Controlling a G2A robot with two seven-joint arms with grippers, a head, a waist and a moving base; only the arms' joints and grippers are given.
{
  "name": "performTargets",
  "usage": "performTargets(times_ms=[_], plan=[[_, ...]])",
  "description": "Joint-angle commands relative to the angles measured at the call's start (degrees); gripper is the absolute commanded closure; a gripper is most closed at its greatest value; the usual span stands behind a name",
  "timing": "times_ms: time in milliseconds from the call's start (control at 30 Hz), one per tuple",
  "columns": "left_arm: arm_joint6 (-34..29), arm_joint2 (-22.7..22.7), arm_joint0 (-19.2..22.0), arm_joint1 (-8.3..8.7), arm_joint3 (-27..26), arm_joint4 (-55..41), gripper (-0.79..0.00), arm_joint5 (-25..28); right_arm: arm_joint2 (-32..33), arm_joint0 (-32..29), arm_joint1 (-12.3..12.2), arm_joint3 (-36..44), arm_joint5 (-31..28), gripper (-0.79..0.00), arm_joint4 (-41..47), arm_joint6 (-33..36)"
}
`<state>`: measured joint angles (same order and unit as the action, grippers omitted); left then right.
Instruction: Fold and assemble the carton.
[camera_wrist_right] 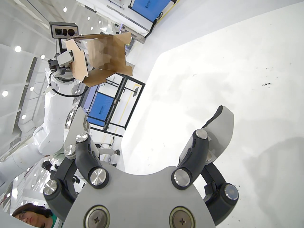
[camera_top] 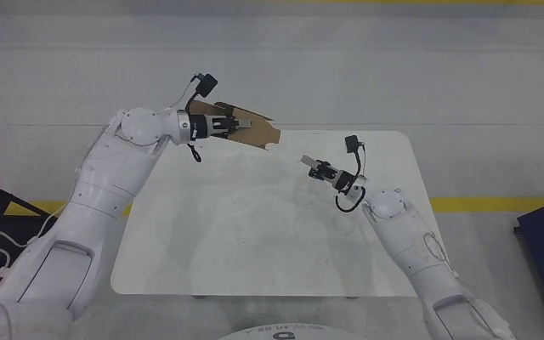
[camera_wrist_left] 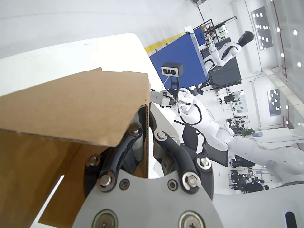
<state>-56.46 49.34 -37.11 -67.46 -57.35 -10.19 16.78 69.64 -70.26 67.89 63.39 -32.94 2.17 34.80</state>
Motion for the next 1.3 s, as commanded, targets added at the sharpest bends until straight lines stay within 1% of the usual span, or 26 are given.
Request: performTargets(times_ms=[0, 67, 100, 133, 167, 200, 300, 333, 400, 667, 700, 767, 867, 933, 1033, 1100, 1167, 1267], plan=[[-6.6, 0.3, 0.6, -0.37, 1.6, -8.2, 0.000, -7.0, 0.0, -0.7, 0.0, 0.8, -0.6, -0.785, 1.3, 0.5], [-12.8, 0.7, 1.6, -0.85, 4.1, -14.9, 0.000, -10.6, 0.9, -2.1, -0.2, 1.5, -4.0, -0.785, 4.2, 1.4], [-16.3, 0.6, 2.1, -1.18, 6.0, -18.3, 0.000, -13.8, 1.2, -2.7, -0.3, 1.7, -5.5, -0.785, 6.1, 3.2], [-19.4, 0.7, 2.9, -1.54, 7.5, -21.5, 0.000, -15.2, 1.6, -3.0, -0.5, 1.8, -6.6, -0.785, 8.0, 5.1], [-22.1, 0.7, 3.3, -1.91, 9.6, -24.3, 0.000, -16.9, 1.9, -3.0, -0.6, 1.6, -6.9, -0.785, 9.3, 6.6], [-24.7, 0.4, 3.9, -2.36, 12.0, -27.1, 0.000, -20.4, 2.1, -3.0, -0.7, 1.6, -7.0, -0.785, 10.5, 7.8], [-31.2, -0.7, 6.0, -3.95, 18.2, -33.4, 0.000, -26.6, 2.3, -2.5, -0.9, 1.2, -6.4, -0.785, 14.7, 11.7], [-31.5, -1.4, 6.6, -4.59, 19.7, -35.0, 0.000, -28.8, 2.2, -2.3, -0.9, 1.1, -6.2, -0.785, 16.1, 13.0], [-31.5, -2.8, 7.5, -5.70, 21.5, -38.1, 0.000, -31.2, 1.8, -2.1, -1.0, 1.4, -6.0, -0.785, 18.2, 16.3], [-31.2, -2.7, 7.3, -5.71, 21.3, -38.2, 0.000, -31.2, 1.8, -2.2, -1.0, 1.5, -5.7, -0.785, 18.1, 16.0], [-30.2, -2.5, 6.6, -5.77, 20.4, -39.0, 0.000, -31.7, 1.4, -2.3, -0.9, 2.2, -5.0, -0.785, 17.8, 14.9], [-28.9, -2.4, 5.9, -5.89, 18.7, -39.6, 0.000, -32.8, 0.2, -3.0, -0.7, 4.5, -5.0, -0.785, 17.4, 15.2], [-30.1, -1.8, 5.0, -6.12, 17.4, -41.9, 0.000, -33.7, -1.3, -3.5, -0.5, 7.2, -4.3, -0.785, 18.1, 16.2], [-30.9, -1.6, 4.0, -6.43, 17.4, -46.6, 0.000, -33.7, -2.2, -3.7, -0.3, 8.6, -4.3, -0.785, 17.3, 15.6], [-30.8, -3.0, 3.5, -6.71, 17.9, -53.7, 0.000, -33.8, -3.0, -4.1, -0.2, 10.9, -5.0, -0.785, 16.7, 14.4], [-30.2, -4.5, 3.7, -6.73, 18.6, -57.8, 0.000, -34.5, -2.5, -5.1, -0.3, 12.8, -6.8, -0.785, 17.2, 13.3], [-29.5, -6.2, 3.9, -6.76, 19.1, -61.8, 0.000, -35.2, -1.4, -6.6, -0.4, 15.1, -8.8, -0.785, 19.6, 12.7], [-27.5, -9.5, 4.5, -6.68, 19.1, -67.3, 0.000, -37.1, 0.4, -8.3, -0.9, 17.8, -9.8, -0.785, 22.6, 14.0]])
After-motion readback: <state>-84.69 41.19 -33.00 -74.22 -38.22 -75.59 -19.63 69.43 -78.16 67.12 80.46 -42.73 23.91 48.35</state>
